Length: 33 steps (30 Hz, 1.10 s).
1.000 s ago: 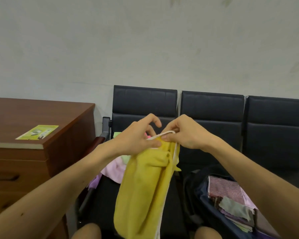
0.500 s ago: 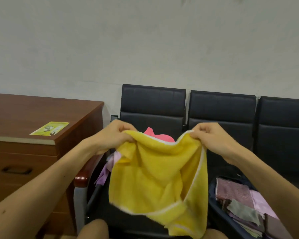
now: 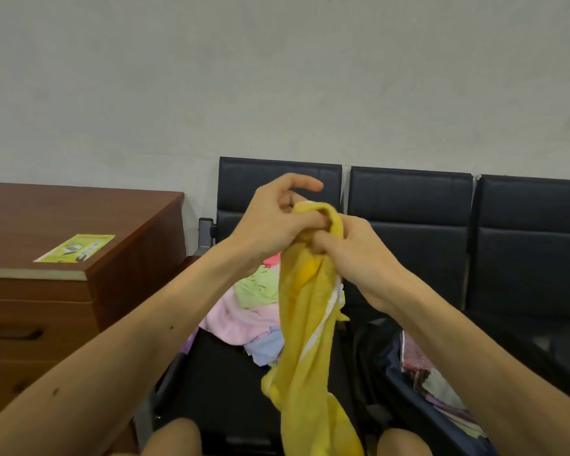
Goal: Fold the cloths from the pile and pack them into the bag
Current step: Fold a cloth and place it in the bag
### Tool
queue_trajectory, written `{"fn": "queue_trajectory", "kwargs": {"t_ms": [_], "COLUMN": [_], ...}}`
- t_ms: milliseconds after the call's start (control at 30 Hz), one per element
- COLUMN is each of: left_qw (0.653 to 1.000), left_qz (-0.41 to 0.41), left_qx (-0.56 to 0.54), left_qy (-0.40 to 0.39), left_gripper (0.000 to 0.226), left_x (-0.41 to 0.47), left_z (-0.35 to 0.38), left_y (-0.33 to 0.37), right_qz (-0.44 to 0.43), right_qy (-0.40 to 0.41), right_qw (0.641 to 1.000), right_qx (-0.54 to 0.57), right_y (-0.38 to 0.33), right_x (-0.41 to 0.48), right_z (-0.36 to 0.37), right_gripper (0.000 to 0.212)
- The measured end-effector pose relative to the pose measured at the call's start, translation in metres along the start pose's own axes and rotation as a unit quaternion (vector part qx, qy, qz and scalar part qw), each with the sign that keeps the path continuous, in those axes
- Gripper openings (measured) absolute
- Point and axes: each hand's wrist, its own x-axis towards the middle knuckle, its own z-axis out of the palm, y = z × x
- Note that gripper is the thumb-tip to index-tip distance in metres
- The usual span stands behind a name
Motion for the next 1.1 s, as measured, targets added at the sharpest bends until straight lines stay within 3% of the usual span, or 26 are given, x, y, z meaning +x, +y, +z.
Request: {"fn": "queue_trajectory", "kwargs": {"t_ms": [100,200,333,533,700,967,1100], "left_qw": [0.998,0.992,0.99,0.98,0.969,0.975,0.955], "left_qz": [-0.034,-0.068,0.014,0.064,0.047,-0.103,-0.113], "left_qx": [-0.048,-0.024,0.078,0.133,0.167,0.098,0.159], "left_qy": [-0.035,-0.104,-0.114,-0.133,-0.174,-0.169,-0.223], "left_gripper": [0.066,0.074,0.079,0.072,0.023,0.031,0.025], "left_x": [-0.011,-0.028,-0.037,-0.042,-0.044,-0.053,-0.06], "left_z": [-0.001,0.0,-0.003,-0.009,-0.023,-0.032,-0.026], "left_y": [-0.014,-0.023,-0.016,-0.012,-0.018,-0.051,-0.08], "right_qz": [0.07,0.068,-0.001,-0.121,-0.081,0.03,0.033], "right_qy": [0.038,0.07,0.089,0.191,0.147,-0.018,0.048], "right_qw": [0.985,0.97,0.971,0.971,0.982,0.993,0.993], "right_qx": [0.155,0.221,0.22,0.078,0.081,0.111,0.102], "right_y": [-0.006,-0.011,-0.021,-0.016,0.016,0.099,0.125], "right_x": [-0.002,-0.003,-0.002,-0.002,-0.01,-0.045,-0.057], "right_z": [-0.005,-0.011,-0.015,-0.018,-0.021,-0.02,-0.014], "right_gripper": [0.02,0.013,0.022,0.045,0.047,0.04,0.026]}}
